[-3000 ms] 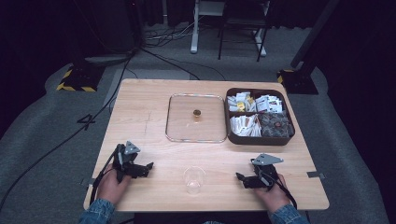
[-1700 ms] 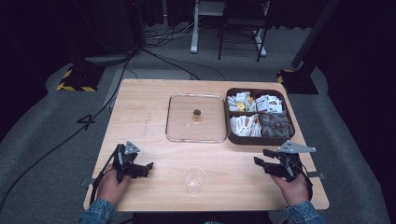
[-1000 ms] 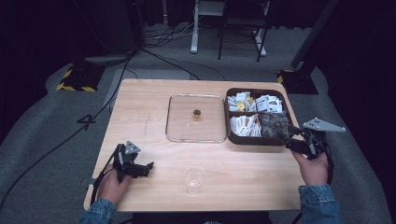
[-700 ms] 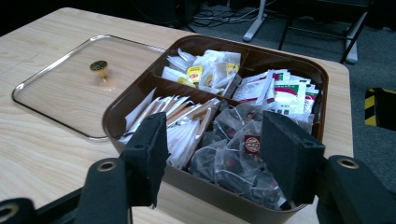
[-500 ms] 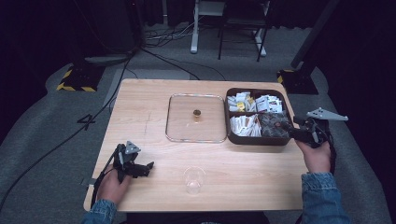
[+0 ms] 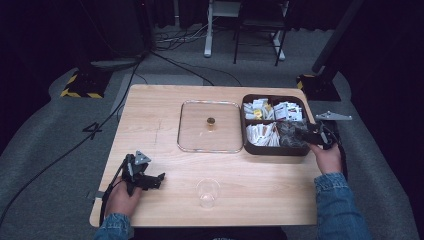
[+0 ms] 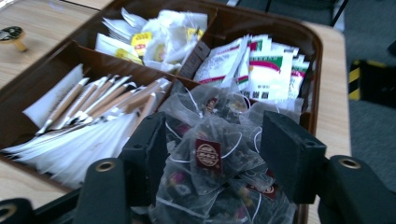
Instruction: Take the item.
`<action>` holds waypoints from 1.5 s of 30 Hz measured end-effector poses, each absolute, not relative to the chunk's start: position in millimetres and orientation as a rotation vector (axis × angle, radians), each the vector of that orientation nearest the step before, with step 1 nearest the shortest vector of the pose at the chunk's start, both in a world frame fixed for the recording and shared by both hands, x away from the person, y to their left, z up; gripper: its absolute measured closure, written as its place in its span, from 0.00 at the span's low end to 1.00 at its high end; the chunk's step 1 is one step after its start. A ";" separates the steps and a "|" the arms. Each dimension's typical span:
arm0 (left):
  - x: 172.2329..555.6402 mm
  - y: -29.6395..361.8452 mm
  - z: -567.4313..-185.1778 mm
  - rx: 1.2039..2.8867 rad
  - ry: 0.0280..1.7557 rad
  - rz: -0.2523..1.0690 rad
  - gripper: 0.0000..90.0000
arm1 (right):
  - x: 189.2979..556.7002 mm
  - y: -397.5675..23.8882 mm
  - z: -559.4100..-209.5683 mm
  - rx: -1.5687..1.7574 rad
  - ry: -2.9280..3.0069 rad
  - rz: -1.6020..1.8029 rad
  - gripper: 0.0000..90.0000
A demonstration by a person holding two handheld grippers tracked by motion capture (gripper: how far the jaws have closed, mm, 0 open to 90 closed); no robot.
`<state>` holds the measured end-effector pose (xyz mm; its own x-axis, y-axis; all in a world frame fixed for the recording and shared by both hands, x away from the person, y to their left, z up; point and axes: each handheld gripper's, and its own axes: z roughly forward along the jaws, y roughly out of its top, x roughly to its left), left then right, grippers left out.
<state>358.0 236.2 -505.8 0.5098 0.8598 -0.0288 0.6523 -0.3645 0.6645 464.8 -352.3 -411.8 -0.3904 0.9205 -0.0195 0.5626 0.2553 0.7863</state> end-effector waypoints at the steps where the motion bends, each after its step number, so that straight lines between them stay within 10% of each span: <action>1: 358.0 236.2 -505.8 2.132 1.230 0.433 0.00 | 464.8 -352.3 -411.8 1.343 2.049 0.980 0.46; 29: 360.2 237.2 -506.0 2.138 1.213 0.430 0.00 | 482.5 -360.1 -444.5 1.386 2.137 0.920 0.84; 45: 360.2 237.2 -505.9 2.138 1.213 0.430 0.00 | 462.2 -379.2 -425.7 1.396 2.023 1.149 0.86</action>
<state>360.2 237.2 -505.9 0.5215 0.8528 -0.0271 0.6450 -0.3732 0.6668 462.2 -379.2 -425.7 -0.4038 0.9087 0.1060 0.5565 0.1520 0.8168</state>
